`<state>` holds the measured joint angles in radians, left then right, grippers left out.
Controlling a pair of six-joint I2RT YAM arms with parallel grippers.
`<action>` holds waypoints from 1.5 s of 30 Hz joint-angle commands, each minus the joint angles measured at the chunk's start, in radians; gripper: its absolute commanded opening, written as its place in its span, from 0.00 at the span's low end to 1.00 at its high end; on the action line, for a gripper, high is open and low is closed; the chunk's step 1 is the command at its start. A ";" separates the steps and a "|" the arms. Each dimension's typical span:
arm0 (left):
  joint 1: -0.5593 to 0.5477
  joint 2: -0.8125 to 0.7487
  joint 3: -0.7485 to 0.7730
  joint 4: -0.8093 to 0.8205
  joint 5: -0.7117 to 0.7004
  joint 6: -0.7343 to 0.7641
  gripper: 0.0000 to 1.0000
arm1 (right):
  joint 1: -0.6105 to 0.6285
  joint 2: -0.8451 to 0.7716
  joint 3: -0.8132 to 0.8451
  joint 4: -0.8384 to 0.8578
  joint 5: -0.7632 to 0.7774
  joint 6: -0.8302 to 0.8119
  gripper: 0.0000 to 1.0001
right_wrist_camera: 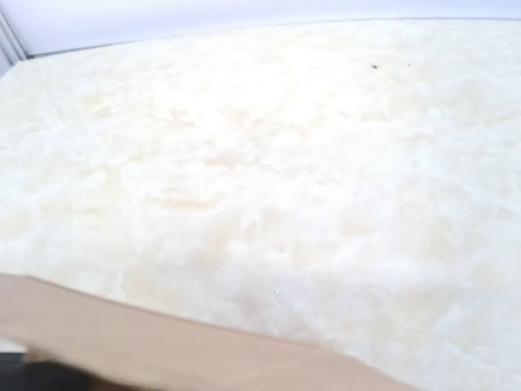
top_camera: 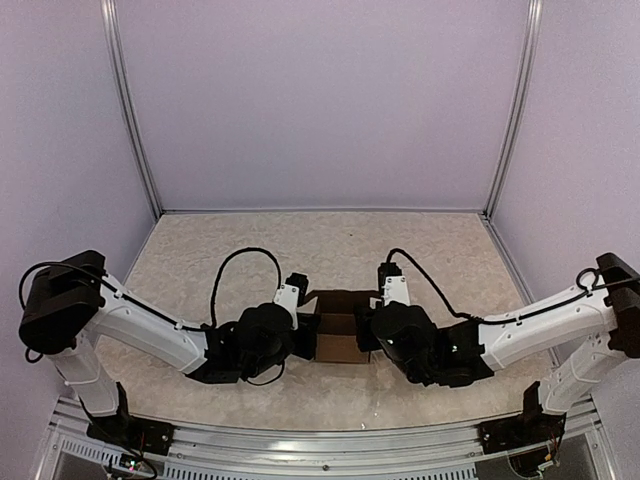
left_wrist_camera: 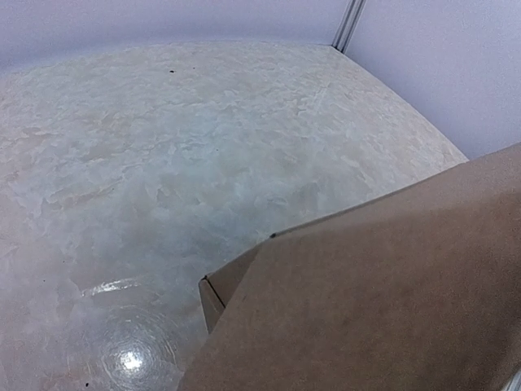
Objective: Fold the paper box
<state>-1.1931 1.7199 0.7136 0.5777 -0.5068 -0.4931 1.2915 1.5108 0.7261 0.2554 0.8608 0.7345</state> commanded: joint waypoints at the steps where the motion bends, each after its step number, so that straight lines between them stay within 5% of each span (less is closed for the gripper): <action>1: -0.013 0.041 0.007 -0.079 0.013 0.003 0.00 | 0.012 -0.082 -0.019 -0.104 -0.041 -0.013 0.47; 13: -0.010 0.086 0.016 0.094 -0.013 0.155 0.00 | 0.007 -0.441 -0.135 -0.350 -0.293 -0.150 0.53; 21: 0.009 0.183 0.050 0.202 -0.055 0.240 0.00 | -0.035 -0.627 -0.099 -0.485 -0.339 -0.249 0.48; 29: 0.032 0.248 0.039 0.330 -0.095 0.304 0.00 | -0.164 -0.497 0.056 -0.519 -0.479 -0.332 0.28; 35: 0.026 0.313 0.031 0.434 -0.152 0.349 0.00 | -0.246 -0.341 0.205 -0.511 -0.557 -0.367 0.00; 45: 0.025 0.375 0.055 0.472 -0.113 0.380 0.00 | -0.312 -0.094 0.377 -0.439 -0.577 -0.358 0.00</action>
<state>-1.1694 2.0453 0.7650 1.1088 -0.6331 -0.1360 0.9947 1.3373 1.0473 -0.2153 0.2977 0.3786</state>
